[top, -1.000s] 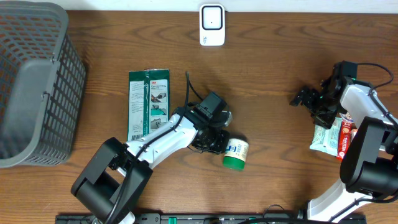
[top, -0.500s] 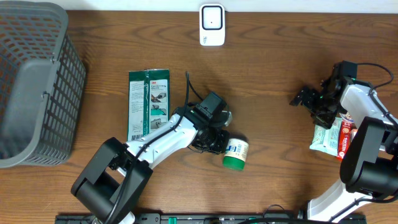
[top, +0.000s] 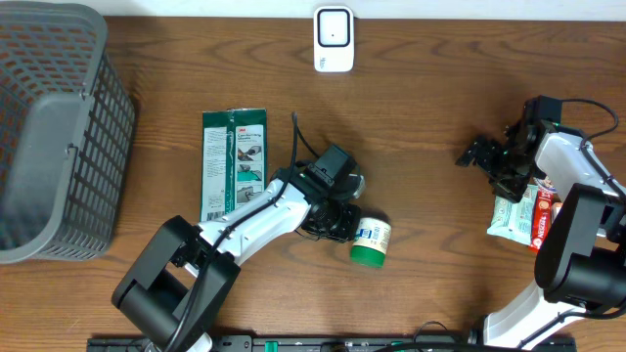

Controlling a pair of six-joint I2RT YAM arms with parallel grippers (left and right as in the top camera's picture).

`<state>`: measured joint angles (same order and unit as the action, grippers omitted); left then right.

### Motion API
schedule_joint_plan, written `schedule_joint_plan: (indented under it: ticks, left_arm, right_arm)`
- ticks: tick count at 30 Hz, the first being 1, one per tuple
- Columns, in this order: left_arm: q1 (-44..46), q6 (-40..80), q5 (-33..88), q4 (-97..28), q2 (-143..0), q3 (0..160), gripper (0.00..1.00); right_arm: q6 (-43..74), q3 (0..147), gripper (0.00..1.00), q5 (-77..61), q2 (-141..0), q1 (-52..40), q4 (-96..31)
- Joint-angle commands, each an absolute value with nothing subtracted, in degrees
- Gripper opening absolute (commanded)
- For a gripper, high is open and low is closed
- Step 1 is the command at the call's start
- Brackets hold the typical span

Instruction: Scan the item barcode

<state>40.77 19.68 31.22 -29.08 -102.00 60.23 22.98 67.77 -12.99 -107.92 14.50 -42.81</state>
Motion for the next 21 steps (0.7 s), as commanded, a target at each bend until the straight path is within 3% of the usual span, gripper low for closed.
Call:
schedule_joint_plan:
  ticks: [1,13,16,21]
  left_arm:
    - [40.84,19.59,31.97,-28.97,-100.66,60.99,0.07]
    - [40.82,19.55,31.57,-28.82,-100.66,60.99,0.08]
    - [40.77,18.96,24.47,-28.56,-100.66,60.99,0.22]
    - [40.77,18.92,9.43,-28.10,-100.66,60.99,0.23]
  right_arm:
    - [22.22,68.69,0.99,-12.49,-106.50,14.52,-42.89]
    - [22.22,68.69,0.99,-12.64,-106.50,14.52,-43.81]
    - [22.20,68.69,0.99,-15.31,-106.50,14.55,-43.99]
    - [21.96,69.04,0.99,-20.56,-106.48,14.63,-44.84]
